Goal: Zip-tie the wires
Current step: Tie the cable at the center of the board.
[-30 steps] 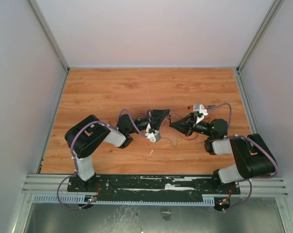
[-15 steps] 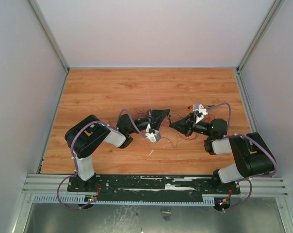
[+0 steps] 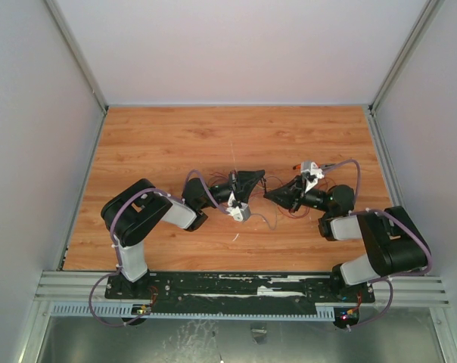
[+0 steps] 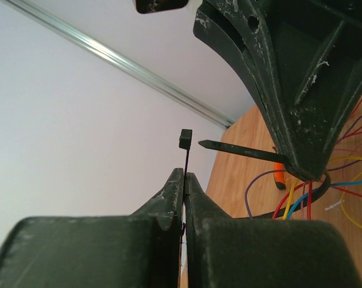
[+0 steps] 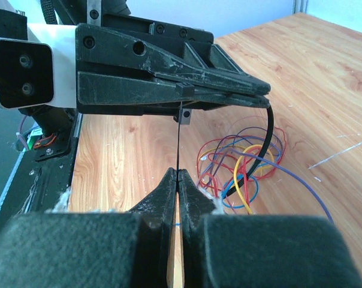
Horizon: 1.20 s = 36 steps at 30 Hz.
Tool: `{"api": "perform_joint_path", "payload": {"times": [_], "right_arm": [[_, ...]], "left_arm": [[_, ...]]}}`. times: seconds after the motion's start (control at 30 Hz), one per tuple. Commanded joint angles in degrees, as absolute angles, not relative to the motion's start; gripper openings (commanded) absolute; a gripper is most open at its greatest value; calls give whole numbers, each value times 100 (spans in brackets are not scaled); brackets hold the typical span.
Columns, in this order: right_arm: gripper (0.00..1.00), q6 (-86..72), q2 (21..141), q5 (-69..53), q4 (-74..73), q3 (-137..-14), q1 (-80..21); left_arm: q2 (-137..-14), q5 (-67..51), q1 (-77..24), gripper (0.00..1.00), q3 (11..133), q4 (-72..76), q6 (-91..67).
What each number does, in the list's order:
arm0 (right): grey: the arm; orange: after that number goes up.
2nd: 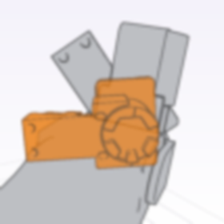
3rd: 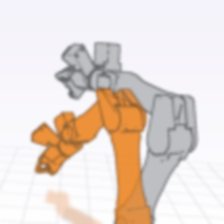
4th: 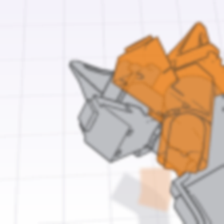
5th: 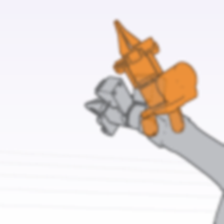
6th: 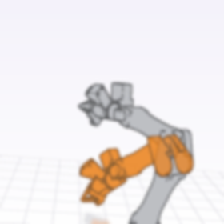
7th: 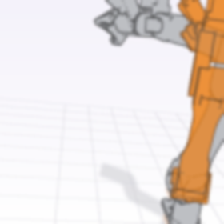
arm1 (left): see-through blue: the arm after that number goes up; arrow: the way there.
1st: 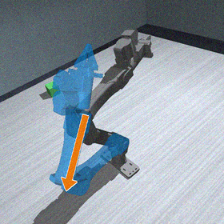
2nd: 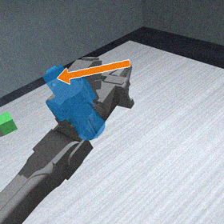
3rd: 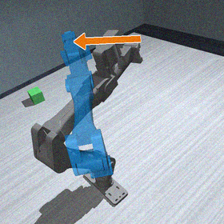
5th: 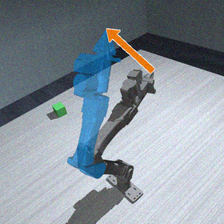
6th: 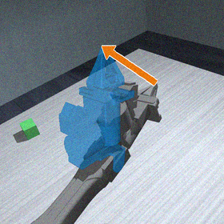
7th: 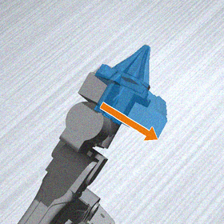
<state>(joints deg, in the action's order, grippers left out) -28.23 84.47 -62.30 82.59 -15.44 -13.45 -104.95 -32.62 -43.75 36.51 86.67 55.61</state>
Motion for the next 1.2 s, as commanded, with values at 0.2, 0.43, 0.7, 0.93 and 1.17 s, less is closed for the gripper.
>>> {"api": "perform_joint_path", "payload": {"times": [0.2, 0.43, 0.7, 0.93, 1.17], "right_arm": [[0, -2698, 8285, -6158, 8595, -1575, -1340], [0, -2705, 8353, -6128, 8630, -1578, -1325], [0, -2813, 8463, -6152, 8726, -1661, -1309], [0, -2843, 8480, -6156, 8743, -1705, -1301], [0, -2830, 8438, -6161, 8719, -1714, -1302]], "left_arm": [[-10532, -3216, -4421, 0, 3595, 9360, 5568], [-10527, -3217, -4420, 0, 3586, 9363, 5570], [-10535, -3215, -4421, 0, 3569, 9413, 5561], [-10550, -3217, -4423, 0, 3566, 9422, 5559], [-10577, -3208, -4427, 0, 3567, 9426, 5559]]}}
